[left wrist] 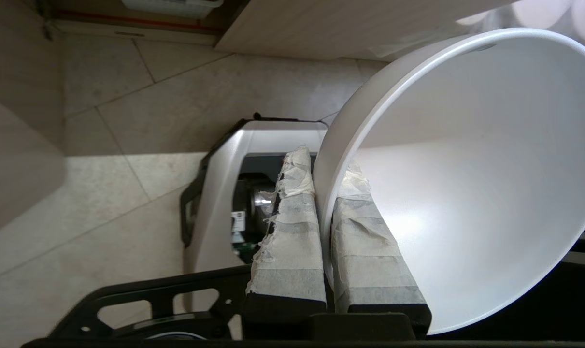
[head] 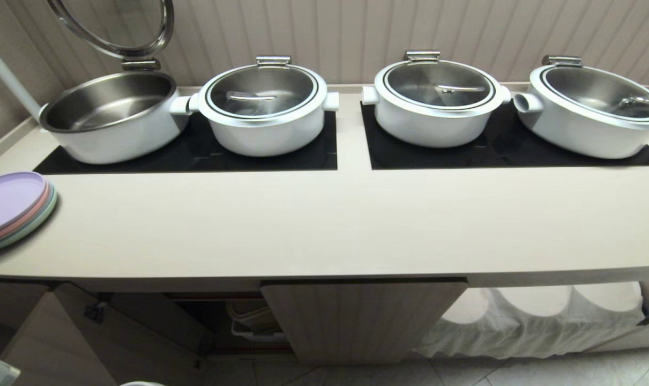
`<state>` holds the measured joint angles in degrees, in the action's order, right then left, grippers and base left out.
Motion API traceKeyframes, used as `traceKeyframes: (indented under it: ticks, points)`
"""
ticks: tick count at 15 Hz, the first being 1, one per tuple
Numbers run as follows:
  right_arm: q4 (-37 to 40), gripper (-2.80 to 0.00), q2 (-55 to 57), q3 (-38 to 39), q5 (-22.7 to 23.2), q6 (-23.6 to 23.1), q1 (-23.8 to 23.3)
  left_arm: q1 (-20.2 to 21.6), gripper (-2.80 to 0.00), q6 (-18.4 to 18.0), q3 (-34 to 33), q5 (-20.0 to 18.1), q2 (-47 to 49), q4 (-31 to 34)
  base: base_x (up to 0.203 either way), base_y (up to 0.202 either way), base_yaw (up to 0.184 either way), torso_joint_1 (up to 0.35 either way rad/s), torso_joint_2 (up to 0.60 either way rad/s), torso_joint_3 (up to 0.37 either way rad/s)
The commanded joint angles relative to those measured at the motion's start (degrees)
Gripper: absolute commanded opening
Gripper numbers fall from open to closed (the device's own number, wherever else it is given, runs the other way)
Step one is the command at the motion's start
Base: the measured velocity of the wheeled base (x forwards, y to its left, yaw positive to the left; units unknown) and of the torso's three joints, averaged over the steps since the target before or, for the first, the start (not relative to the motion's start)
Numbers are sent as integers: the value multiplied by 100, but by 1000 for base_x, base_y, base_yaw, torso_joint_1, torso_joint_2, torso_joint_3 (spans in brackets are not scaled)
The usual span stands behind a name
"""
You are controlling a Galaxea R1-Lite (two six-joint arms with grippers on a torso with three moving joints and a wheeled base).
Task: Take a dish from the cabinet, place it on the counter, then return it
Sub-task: Place it on the table
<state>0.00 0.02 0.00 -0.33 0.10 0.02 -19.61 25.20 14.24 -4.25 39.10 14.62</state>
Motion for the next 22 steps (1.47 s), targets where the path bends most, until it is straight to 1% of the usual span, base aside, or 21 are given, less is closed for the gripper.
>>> traceKeyframes:
  ticks: [1, 3, 5, 7, 10, 11, 16, 22]
  points:
    - [0, -280, -2, 0, -2, -1, 6, 2, -280, -156, -9, 3, 163, 14, 0, 0, 0, 0, 0, 0]
    - [0, -280, -2, 0, -2, -1, 6, 2, -280, -317, 19, 3, 241, 125, 0, 0, 0, 0, 0, 0]
    - [0, -280, -2, 0, -2, -1, 4, -16, -280, -366, 105, -23, 265, 295, 0, 0, 0, 0, 0, 0]
    - [0, -280, -2, 0, -2, -1, -2, -36, -280, -367, 134, -50, 265, 404, 0, 0, 0, 0, 0, 0]
    - [0, -280, -2, 0, -2, -1, -2, -229, -280, -368, 236, -53, 242, 694, 0, 0, 0, 0, 0, 0]
    - [0, -280, -2, 0, -2, -1, 2, -354, -280, -367, 237, -50, 239, 729, 0, 0, 0, 0, 0, 0]
    - [0, -280, -2, 0, -2, -1, -1, -376, -280, -367, 255, -50, 265, 761, 2, -8, 4, 0, 0, 0]
    - [0, -280, -2, 0, -2, -1, -2, -428, -280, -367, 282, -68, 274, 814, 1, -173, 4, 4, 2, 4]
